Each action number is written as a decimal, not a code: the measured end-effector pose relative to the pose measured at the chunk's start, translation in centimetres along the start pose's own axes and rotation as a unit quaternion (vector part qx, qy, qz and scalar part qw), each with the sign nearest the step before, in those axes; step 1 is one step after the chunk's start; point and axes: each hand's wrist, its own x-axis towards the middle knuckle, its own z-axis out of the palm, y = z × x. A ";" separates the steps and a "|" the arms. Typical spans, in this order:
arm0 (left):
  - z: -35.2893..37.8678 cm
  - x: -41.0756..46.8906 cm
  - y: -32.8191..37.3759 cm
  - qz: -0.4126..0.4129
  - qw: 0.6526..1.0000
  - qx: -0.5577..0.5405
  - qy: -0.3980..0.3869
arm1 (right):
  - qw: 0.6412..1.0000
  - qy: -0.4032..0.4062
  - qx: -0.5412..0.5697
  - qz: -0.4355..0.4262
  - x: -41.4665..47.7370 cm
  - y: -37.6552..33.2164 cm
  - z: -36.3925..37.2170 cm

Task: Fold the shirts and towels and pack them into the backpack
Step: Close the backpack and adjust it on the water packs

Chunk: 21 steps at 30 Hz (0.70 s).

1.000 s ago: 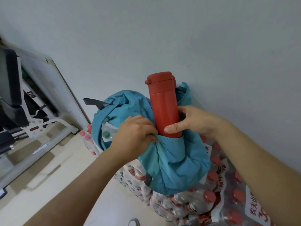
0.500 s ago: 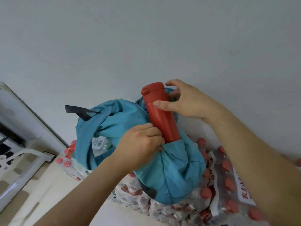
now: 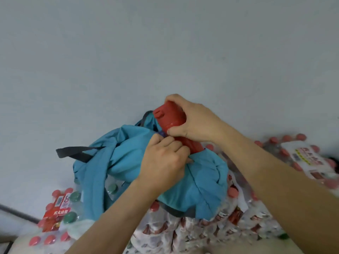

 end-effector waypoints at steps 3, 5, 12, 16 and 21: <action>0.2 0.5 0.9 0.016 0.999 0.007 0.030 | 0.996 0.079 -0.024 0.029 -3.5 0.3 -0.8; 0.6 1.1 1.6 0.034 0.999 -0.011 0.031 | 0.994 0.083 0.032 0.055 -4.7 1.0 -0.6; -1.6 5.9 -0.8 0.034 0.975 -0.136 -0.171 | 0.967 0.103 0.227 0.054 -7.2 4.5 -1.7; -1.3 11.3 -3.1 0.139 0.925 -0.110 -0.335 | 0.953 0.144 0.263 0.041 -8.5 6.2 -1.6; 2.6 16.0 -1.3 0.214 0.853 0.037 -0.474 | 0.944 0.148 0.295 0.001 -9.7 8.8 -2.3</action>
